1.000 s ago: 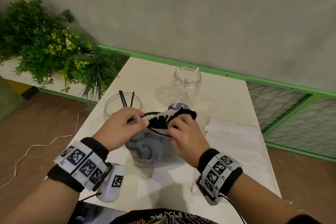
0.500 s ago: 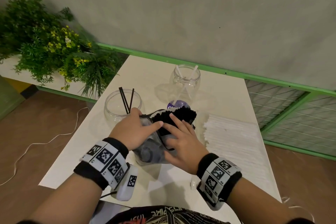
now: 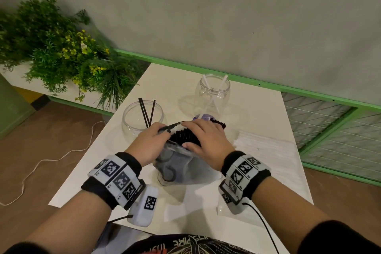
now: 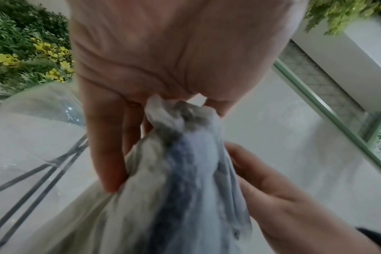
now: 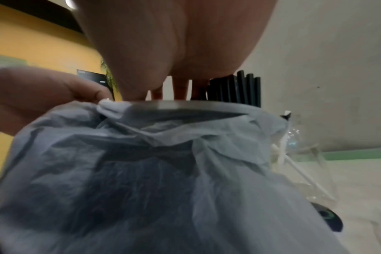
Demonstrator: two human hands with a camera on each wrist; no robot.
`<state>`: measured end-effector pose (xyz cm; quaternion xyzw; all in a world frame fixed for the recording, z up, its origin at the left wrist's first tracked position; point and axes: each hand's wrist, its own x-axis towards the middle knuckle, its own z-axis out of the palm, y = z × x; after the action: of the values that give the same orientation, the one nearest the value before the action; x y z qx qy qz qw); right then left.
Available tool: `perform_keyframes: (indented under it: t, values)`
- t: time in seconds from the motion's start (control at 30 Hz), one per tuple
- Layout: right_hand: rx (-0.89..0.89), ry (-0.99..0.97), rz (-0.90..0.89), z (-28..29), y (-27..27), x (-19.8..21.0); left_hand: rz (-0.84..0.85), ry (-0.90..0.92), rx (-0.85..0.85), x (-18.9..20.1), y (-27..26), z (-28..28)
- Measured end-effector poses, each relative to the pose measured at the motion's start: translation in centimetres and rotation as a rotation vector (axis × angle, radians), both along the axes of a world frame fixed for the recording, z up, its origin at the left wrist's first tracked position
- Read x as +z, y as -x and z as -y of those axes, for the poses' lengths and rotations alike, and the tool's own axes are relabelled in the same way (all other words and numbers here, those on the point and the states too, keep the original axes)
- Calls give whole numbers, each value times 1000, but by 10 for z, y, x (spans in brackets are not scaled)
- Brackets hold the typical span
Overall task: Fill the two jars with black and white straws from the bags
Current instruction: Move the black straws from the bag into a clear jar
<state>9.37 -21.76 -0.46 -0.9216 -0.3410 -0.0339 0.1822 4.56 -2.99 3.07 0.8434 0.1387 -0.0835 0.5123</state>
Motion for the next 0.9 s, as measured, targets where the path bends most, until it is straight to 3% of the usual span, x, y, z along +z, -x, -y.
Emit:
perform_keyframes:
  t: [0.23, 0.47, 0.63, 0.9]
  values:
    - [73, -6, 140, -19, 2, -7, 61, -43, -62, -3, 0, 3]
    - [-33, -154, 279, -13, -2, -10, 97, -96, -73, -5, -1, 1]
    - [-110, -226, 122, 12, -10, -6, 88, -68, -42, -6, -1, -8]
    - [93, -11, 159, -10, 2, -3, 124, 1, -33, -7, -5, 3]
